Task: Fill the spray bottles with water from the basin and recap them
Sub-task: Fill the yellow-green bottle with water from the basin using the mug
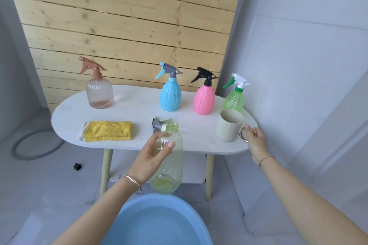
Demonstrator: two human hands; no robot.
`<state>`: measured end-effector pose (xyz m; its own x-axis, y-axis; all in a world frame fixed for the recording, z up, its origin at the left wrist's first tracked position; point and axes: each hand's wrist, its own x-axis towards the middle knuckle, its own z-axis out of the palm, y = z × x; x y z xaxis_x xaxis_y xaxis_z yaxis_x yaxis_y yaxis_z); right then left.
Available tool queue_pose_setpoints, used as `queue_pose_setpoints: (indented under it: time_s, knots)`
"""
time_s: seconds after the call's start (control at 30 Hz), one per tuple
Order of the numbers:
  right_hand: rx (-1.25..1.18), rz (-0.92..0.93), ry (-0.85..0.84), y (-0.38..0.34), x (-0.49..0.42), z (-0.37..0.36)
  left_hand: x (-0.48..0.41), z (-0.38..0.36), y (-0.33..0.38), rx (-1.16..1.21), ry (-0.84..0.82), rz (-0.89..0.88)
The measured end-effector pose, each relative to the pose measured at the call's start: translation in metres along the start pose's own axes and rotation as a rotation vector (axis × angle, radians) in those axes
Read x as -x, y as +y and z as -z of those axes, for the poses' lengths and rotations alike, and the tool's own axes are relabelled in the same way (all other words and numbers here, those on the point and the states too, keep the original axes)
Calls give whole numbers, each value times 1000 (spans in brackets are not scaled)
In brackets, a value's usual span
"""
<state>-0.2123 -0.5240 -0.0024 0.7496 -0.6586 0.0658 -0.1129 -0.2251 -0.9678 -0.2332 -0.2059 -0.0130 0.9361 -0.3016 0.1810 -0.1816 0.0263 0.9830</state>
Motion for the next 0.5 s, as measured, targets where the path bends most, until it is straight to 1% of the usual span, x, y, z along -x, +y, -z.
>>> queue_pose_setpoints:
  time_s: [0.13, 0.23, 0.3, 0.37, 0.5]
  knots:
    - [-180, 124, 75, -6, 33, 26, 17, 9, -14, 14, -41, 47]
    - [-279, 158, 3, 2, 75, 44, 37, 18, -37, 9, -46, 79]
    - [-320, 137, -72, 17, 101, 45, 53, 26, -55, -14, -30, 89]
    - [-290, 94, -168, 46, 122, 32, 67, 36, -79, -85, 10, 93]
    - [-71, -35, -467, 114, 156, -18, 91, 51, -123, -189, 59, 143]
